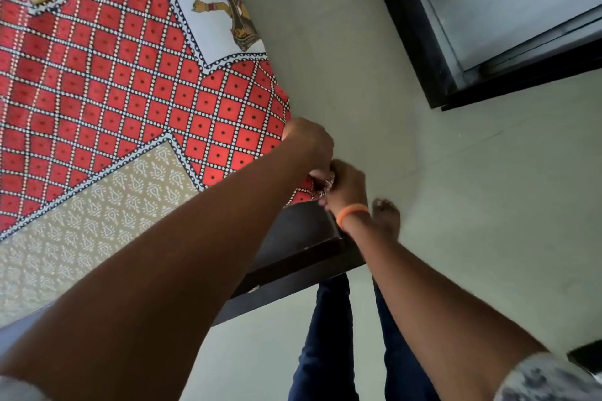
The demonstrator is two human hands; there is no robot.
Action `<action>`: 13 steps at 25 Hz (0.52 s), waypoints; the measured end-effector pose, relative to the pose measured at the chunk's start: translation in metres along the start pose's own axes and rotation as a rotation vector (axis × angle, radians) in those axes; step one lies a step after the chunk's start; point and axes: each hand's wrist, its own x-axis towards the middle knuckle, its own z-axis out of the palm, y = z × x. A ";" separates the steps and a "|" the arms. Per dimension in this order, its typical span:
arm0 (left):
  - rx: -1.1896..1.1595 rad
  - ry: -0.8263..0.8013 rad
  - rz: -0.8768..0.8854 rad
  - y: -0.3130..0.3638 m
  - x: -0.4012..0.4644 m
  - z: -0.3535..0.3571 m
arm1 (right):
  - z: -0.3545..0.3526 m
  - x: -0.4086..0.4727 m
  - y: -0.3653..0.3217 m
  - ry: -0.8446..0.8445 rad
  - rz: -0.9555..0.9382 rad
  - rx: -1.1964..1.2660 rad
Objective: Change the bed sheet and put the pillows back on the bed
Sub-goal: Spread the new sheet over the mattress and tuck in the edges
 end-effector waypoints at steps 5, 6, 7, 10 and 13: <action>-0.017 0.027 -0.015 -0.001 -0.012 0.000 | -0.013 0.033 -0.050 -0.143 -0.122 -0.236; -0.034 0.046 -0.011 -0.001 -0.013 -0.001 | -0.010 0.040 -0.048 -0.090 -0.109 -0.213; -0.049 0.073 -0.004 -0.002 -0.013 -0.001 | -0.008 0.044 -0.046 -0.039 -0.120 -0.226; -0.066 0.130 0.020 -0.001 -0.014 0.002 | 0.005 0.048 -0.044 -0.171 -0.082 -0.356; -0.074 0.138 0.004 -0.001 -0.005 0.008 | 0.001 0.069 -0.048 -0.203 -0.043 -0.452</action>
